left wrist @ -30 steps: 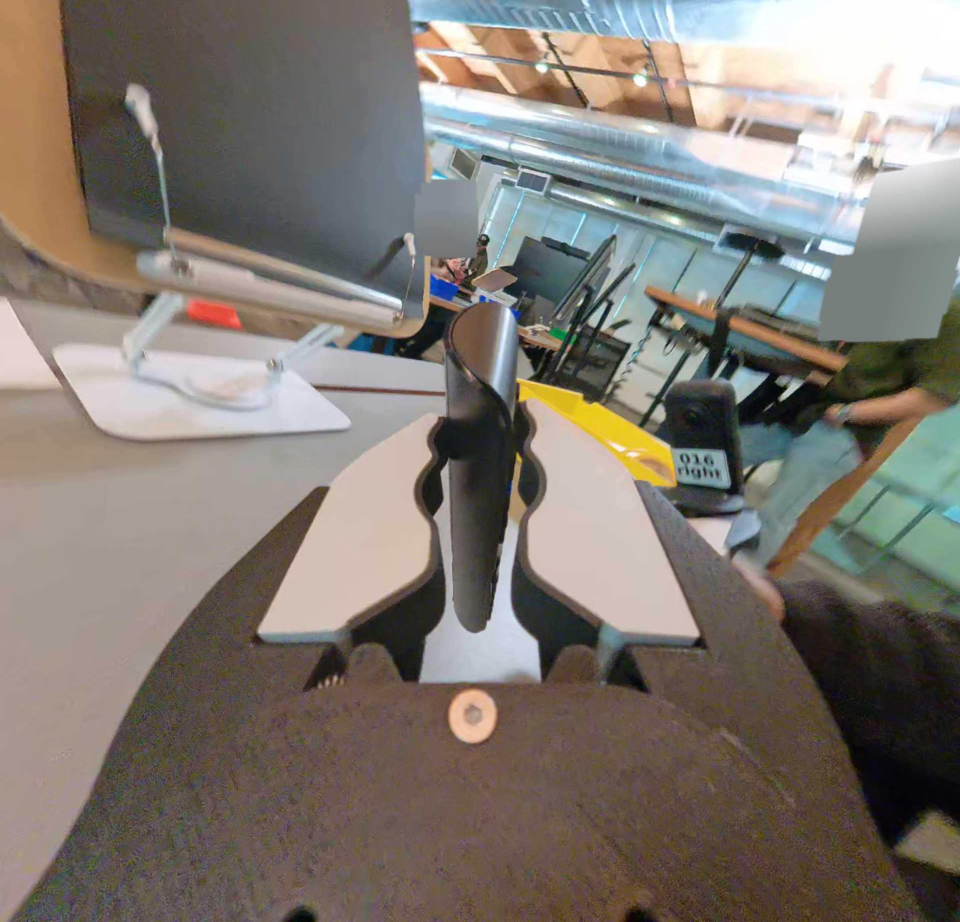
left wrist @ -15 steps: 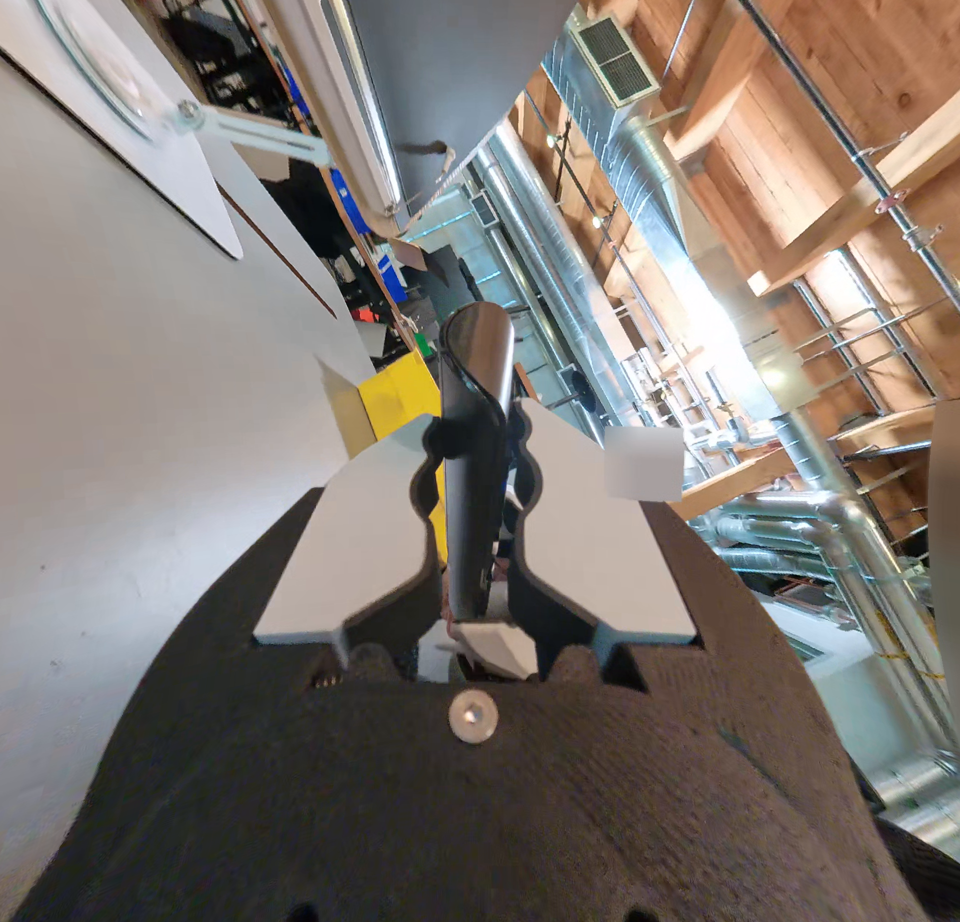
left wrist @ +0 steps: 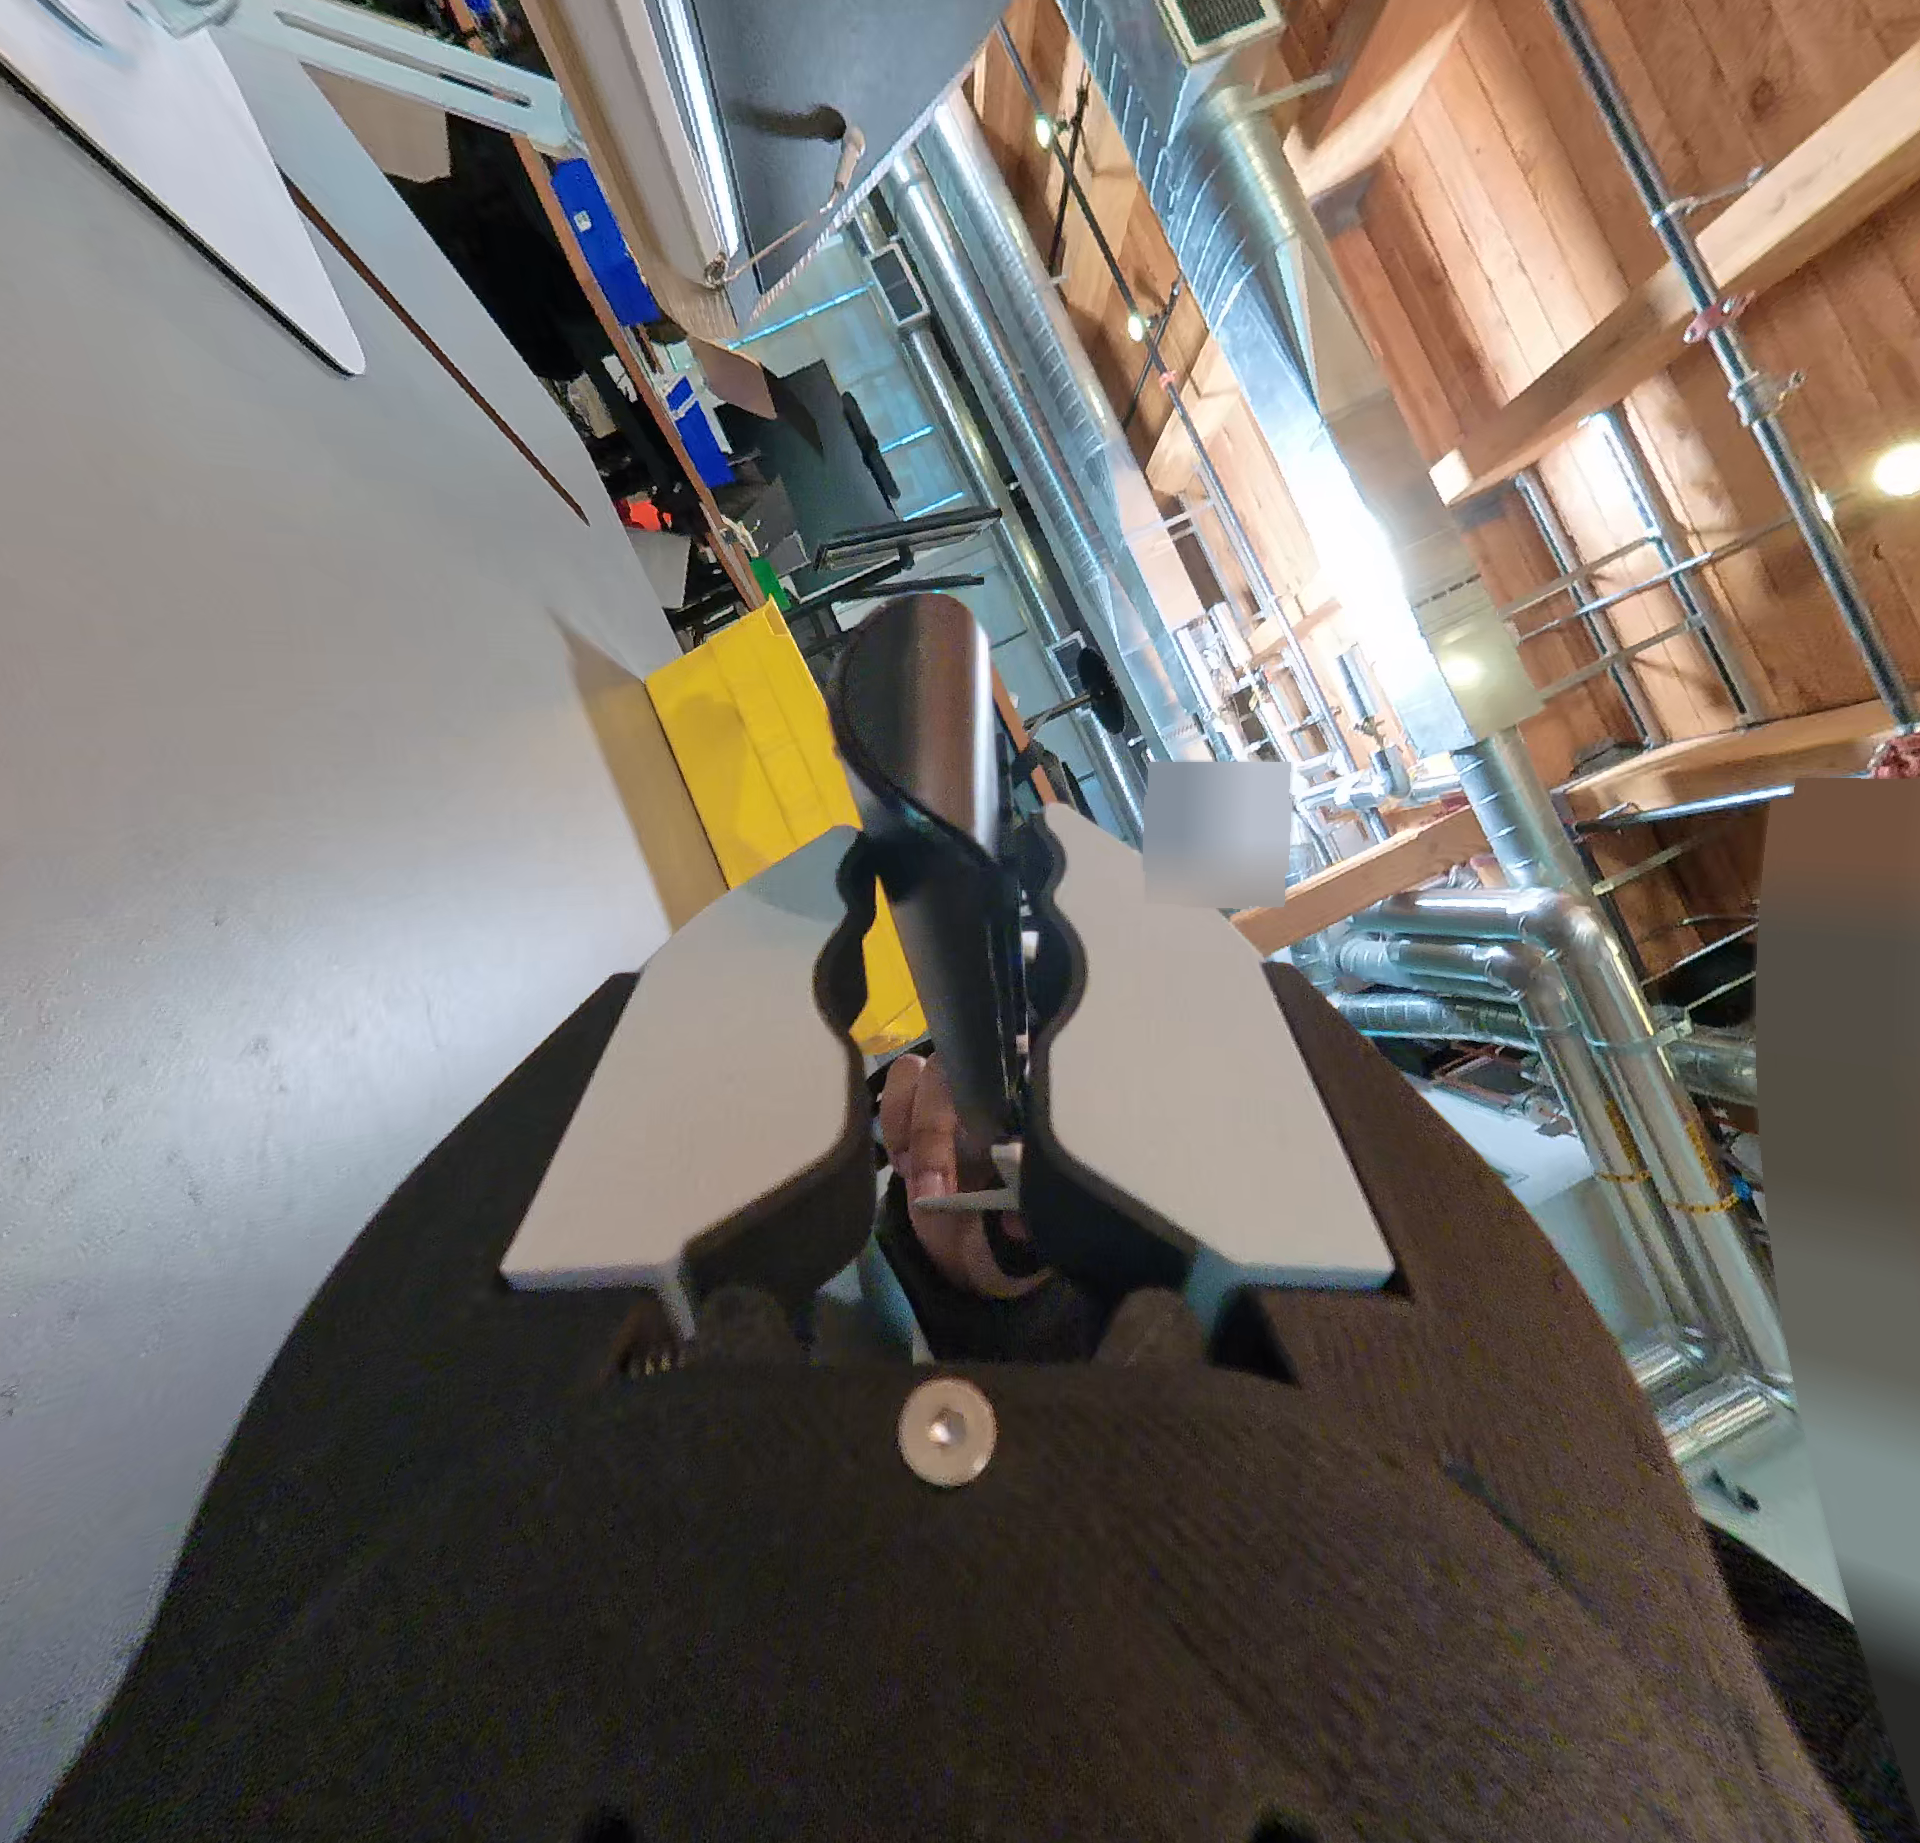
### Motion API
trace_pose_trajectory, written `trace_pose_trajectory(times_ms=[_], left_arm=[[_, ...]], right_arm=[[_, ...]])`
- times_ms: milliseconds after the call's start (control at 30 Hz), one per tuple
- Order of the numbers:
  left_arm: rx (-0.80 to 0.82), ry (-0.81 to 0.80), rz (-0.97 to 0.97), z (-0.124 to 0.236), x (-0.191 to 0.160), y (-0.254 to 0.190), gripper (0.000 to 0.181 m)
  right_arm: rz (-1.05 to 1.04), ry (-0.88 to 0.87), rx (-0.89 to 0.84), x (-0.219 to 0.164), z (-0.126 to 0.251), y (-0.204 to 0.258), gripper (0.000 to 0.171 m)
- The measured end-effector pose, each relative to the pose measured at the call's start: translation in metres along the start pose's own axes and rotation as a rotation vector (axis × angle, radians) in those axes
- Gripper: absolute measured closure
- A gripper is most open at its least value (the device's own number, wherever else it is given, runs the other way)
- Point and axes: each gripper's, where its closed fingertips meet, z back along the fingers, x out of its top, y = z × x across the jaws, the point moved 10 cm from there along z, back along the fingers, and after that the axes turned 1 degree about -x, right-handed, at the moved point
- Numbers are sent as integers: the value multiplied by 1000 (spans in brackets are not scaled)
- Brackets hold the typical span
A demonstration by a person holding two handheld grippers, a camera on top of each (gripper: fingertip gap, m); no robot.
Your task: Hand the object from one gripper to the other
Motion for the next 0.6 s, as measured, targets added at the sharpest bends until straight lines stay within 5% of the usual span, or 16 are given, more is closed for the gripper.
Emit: trace_pose_trajectory(times_ms=[200,300,367,433,533,600], left_arm=[[48,62,-79,-6,-1,1,112],[68,92,-164,-7,0,-1,107],[64,104,-202,-8,1,-3,104],[39,125,-224,-9,1,-4,112],[-12,179,-254,-9,-1,-9,181],[137,196,-394,-10,-2,-10,181]], right_arm=[[-71,1,-7,1,8,-12,126],[-135,1,-5,0,14,-19,126],[-189,-35,-23,-1,23,-27,171],[-265,-55,23,-3,25,-36,171],[-280,-31,24,-8,24,-40,171],[-279,-6,28,-10,21,-38,171]])
